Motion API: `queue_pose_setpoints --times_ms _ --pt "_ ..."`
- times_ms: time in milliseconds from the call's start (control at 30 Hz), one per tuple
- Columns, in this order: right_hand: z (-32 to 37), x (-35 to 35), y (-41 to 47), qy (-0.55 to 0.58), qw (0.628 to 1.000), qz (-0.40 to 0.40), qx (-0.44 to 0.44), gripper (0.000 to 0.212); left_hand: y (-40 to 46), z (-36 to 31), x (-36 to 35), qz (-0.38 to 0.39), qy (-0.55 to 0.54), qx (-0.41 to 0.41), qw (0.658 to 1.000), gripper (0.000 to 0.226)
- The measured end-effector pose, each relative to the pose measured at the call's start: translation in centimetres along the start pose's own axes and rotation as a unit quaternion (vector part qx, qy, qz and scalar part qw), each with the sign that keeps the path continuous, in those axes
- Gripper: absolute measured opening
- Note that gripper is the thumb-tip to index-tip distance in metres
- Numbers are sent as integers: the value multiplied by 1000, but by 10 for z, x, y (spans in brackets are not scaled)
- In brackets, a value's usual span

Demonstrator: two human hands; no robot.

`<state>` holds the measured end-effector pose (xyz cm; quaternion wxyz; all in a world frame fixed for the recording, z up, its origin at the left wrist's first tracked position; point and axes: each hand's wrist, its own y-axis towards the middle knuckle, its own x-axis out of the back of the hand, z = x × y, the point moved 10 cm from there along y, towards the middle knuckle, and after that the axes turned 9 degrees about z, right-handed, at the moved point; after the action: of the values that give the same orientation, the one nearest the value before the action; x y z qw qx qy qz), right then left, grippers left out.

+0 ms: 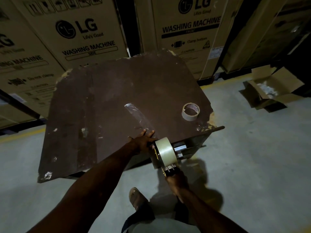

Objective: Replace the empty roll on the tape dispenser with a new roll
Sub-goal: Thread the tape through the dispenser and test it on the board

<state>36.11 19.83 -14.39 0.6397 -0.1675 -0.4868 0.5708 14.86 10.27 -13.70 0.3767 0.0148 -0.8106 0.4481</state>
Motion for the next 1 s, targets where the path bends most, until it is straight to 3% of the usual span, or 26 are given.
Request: queue_pose_setpoints --times_ms 100,200,267,333,367,400,433,533,767,867,1000 --pt "-7 1 8 28 999 -12 -20 57 1 2 -5 8 -30 8 999 58" --pt "-8 0 1 45 999 13 -24 36 -5 3 2 -19 -92 22 995 97" --pt "-17 -8 -4 46 998 29 -30 29 -13 -8 -1 -8 -27 25 999 84" --pt "-52 -37 27 -16 998 56 -17 44 -15 -9 -10 -21 6 14 1000 77" --pt "-67 -48 38 -68 996 51 1 64 -12 -2 -22 -21 20 22 999 82" --pt "-67 -54 37 -115 992 52 11 83 -12 2 -28 -26 29 19 999 85" --pt "-52 -48 31 -135 990 43 22 87 0 15 -30 -16 11 17 1000 84" --pt "-11 -19 3 -136 991 11 15 48 5 17 -12 -20 -6 13 1000 56" --pt "-19 -16 25 -143 989 -6 25 44 10 14 0 -43 -77 10 996 59" --pt "-29 -8 19 4 1000 3 4 31 22 24 -9 -51 -43 11 998 65" --pt "-44 -1 11 180 982 35 -35 11 39 38 -16 -51 -58 15 997 63"
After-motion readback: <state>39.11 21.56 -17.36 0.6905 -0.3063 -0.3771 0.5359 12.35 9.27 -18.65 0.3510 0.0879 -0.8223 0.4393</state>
